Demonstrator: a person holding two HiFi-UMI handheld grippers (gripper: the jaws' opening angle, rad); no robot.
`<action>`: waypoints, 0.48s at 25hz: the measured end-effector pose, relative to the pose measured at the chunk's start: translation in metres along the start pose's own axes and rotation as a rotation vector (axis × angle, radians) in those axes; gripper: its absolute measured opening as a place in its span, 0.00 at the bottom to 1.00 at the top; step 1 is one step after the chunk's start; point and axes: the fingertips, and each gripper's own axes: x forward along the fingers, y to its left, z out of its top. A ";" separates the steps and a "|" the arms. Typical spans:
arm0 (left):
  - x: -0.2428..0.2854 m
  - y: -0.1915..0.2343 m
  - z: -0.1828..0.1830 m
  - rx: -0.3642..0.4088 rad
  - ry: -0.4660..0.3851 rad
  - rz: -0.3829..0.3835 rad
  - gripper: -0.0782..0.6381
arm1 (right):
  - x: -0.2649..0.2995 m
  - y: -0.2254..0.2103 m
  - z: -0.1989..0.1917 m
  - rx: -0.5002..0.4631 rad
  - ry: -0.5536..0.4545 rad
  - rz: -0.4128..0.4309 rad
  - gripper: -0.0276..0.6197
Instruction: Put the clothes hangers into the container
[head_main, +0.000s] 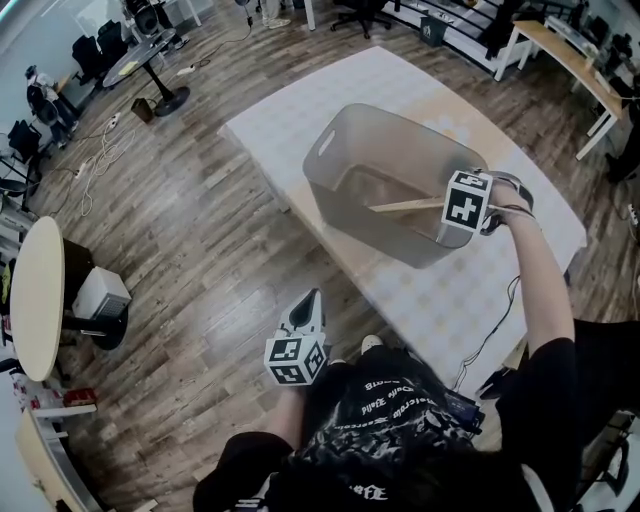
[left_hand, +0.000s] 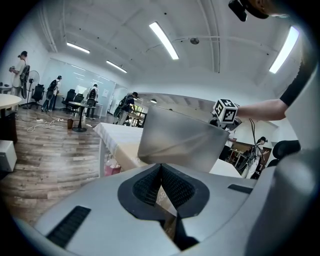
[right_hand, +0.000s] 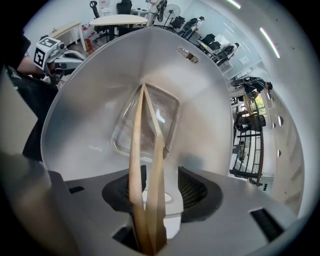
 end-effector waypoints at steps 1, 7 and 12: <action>-0.001 0.001 0.000 -0.002 -0.001 0.002 0.14 | -0.001 0.001 -0.001 0.007 0.000 0.004 0.36; -0.009 0.001 0.001 0.004 -0.002 -0.009 0.14 | -0.020 0.001 0.002 0.054 -0.056 -0.026 0.49; -0.009 -0.007 0.000 0.017 0.003 -0.031 0.14 | -0.040 0.004 0.001 0.079 -0.123 -0.050 0.54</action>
